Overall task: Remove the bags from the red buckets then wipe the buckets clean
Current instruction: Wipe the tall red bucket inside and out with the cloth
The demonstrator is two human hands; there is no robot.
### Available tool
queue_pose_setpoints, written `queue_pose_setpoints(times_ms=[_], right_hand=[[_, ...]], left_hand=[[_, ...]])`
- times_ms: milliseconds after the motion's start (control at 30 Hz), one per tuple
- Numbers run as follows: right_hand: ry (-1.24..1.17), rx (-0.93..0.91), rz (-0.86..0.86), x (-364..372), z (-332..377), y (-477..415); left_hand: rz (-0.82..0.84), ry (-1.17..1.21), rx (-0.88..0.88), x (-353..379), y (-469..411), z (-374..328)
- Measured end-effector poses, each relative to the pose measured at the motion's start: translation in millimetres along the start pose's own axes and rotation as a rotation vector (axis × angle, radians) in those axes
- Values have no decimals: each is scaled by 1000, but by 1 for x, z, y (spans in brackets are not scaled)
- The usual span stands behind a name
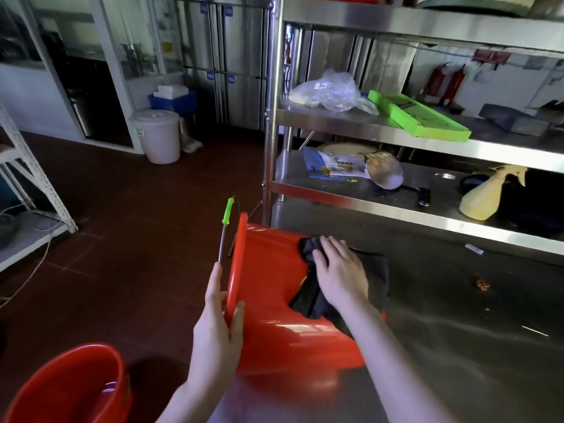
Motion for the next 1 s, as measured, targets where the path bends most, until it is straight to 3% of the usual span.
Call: queue_pose_setpoints(times_ms=[167, 333, 400, 467, 567, 800, 900, 1000], right_hand=[[-98, -394, -12, 16, 134, 21], [-62, -456, -81, 22, 137, 66], [-54, -458, -106, 25, 136, 85], [-66, -476, -120, 28, 137, 98], [-43, -418, -155, 20, 116, 94], [25, 50, -138, -2, -55, 47], [22, 110, -106, 1, -65, 22], [23, 61, -129, -1, -26, 7]], left_hand=[[26, 19, 15, -12, 16, 16], [50, 95, -56, -49, -35, 7], [80, -41, -118, -42, -80, -6], [213, -221, -270, -16, -114, -7], [323, -428, -251, 11, -127, -20], [203, -143, -63, 18, -76, -28], [201, -72, -59, 19, -67, -22], [194, -71, -67, 17, -67, -17]])
Point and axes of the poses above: each hand's wrist, its own y-axis away from the middle knuckle, its own x-axis out of the palm, z = x × y, the point moved 9 cm from there along -y, towards the middle knuckle, and after that the axes turned 3 degrees about -y, right-handed, at the moved point
